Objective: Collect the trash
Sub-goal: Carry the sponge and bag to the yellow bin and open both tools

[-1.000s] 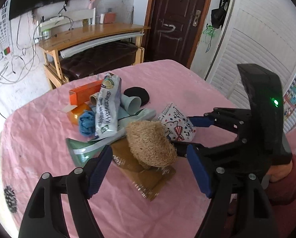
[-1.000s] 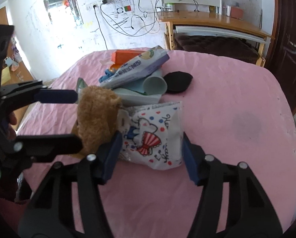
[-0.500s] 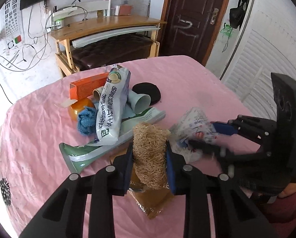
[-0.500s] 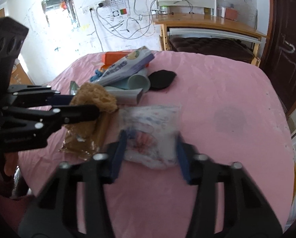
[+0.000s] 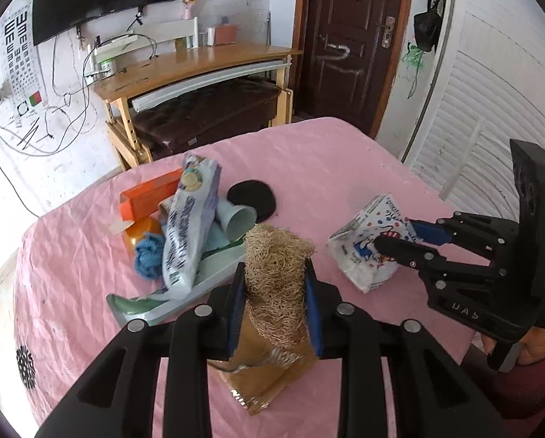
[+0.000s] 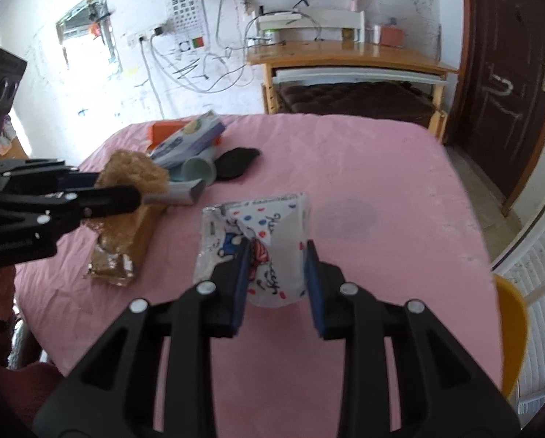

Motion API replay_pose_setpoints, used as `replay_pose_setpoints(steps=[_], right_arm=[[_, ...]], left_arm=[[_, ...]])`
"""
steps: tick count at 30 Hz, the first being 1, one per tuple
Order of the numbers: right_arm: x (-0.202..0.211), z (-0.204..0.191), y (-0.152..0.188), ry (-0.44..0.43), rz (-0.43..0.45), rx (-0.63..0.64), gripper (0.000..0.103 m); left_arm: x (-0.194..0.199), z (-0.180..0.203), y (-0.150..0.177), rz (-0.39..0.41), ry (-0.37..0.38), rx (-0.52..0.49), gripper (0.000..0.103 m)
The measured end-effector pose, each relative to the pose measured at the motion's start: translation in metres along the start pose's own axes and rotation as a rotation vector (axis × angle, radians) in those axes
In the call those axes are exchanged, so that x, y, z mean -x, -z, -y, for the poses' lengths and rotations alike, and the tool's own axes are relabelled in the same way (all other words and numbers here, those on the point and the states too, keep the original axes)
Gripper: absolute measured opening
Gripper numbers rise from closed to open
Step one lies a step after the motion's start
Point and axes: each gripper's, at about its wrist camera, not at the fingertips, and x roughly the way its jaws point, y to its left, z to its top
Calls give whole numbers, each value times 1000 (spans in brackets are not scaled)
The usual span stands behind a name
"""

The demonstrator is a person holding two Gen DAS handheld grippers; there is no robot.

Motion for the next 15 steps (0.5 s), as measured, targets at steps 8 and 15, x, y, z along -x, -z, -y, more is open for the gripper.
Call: replay_pose_setpoints(steps=[8, 15], right_arm=[[31, 47, 6, 96, 64, -60, 27], [50, 92, 16, 167, 100, -137, 27]], left_arm=[[2, 35, -22, 35, 31, -56, 25], [-13, 82, -39, 38, 82, -101, 25]])
